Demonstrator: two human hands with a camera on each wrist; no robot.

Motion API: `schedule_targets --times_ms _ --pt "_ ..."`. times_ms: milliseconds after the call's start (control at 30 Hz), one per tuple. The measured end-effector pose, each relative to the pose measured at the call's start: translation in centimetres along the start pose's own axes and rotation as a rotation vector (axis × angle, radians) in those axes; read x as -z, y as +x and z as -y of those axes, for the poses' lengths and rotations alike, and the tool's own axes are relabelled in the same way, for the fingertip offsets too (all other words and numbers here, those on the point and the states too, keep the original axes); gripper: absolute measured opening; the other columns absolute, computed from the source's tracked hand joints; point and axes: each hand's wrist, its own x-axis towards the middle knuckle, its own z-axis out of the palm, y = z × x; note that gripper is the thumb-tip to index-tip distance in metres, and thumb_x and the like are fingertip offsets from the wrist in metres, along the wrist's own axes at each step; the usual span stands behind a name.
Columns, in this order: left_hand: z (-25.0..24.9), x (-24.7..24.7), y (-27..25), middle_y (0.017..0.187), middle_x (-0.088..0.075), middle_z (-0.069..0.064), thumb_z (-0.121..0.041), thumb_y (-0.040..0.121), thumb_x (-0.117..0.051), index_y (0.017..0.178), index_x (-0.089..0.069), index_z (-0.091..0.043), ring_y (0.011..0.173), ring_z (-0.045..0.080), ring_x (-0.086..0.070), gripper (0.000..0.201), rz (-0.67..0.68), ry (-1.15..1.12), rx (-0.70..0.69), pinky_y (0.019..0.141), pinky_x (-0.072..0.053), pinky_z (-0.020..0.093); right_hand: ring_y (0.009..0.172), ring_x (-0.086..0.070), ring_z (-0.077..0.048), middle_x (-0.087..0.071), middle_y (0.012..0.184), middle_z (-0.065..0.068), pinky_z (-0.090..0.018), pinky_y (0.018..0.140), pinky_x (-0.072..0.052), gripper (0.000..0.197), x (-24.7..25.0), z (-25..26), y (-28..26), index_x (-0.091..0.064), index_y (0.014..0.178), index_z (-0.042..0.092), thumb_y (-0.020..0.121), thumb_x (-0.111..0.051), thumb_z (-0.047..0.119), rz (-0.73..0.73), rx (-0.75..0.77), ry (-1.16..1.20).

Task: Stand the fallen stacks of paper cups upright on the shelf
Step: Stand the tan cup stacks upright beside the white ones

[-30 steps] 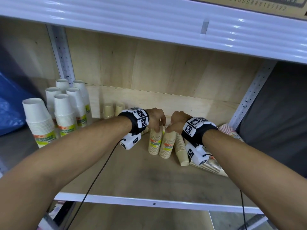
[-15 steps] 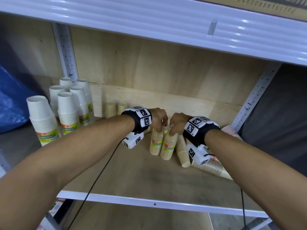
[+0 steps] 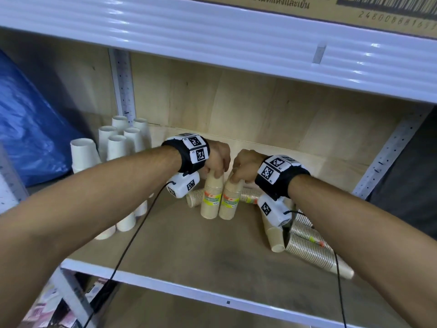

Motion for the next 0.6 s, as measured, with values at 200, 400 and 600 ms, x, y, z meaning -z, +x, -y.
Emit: schedule_targets --times_ms 200,400,600 --pt "3.5 2.1 -2.5 0.109 -0.067 0.004 -0.01 0.073 -0.075 0.109 -0.071 -0.016 0.09 0.02 -0.066 0.037 -0.045 0.0 0.156 0.072 -0.058 0.031 0.087 -0.069 -0.023 -0.068 0.099 -0.008 -0.037 0.081 -0.056 0.038 0.6 3.8 1.7 -0.068 0.106 0.007 0.076 -0.079 0.027 -0.049 0.122 0.086" --pt "6.2 3.2 -4.4 0.099 -0.058 0.007 -0.001 0.081 -0.07 0.105 -0.067 -0.002 0.048 -0.001 -0.057 0.024 -0.053 0.012 0.241 0.041 -0.042 0.01 0.084 -0.065 -0.021 -0.065 0.094 -0.003 -0.036 0.079 -0.056 0.03 0.2 6.6 4.1 -0.065 0.092 0.014 0.073 -0.081 0.029 -0.073 0.222 0.169" --pt "8.1 2.4 -4.0 0.077 -0.049 -0.001 0.002 0.083 -0.069 0.067 -0.042 -0.021 0.057 0.003 -0.055 0.038 -0.13 -0.039 0.267 0.045 -0.041 0.009 0.09 -0.059 -0.019 -0.059 0.095 0.0 -0.025 0.069 -0.043 0.03 -0.6 7.7 6.7 -0.061 0.092 0.015 0.075 -0.08 0.032 -0.122 0.287 0.114"
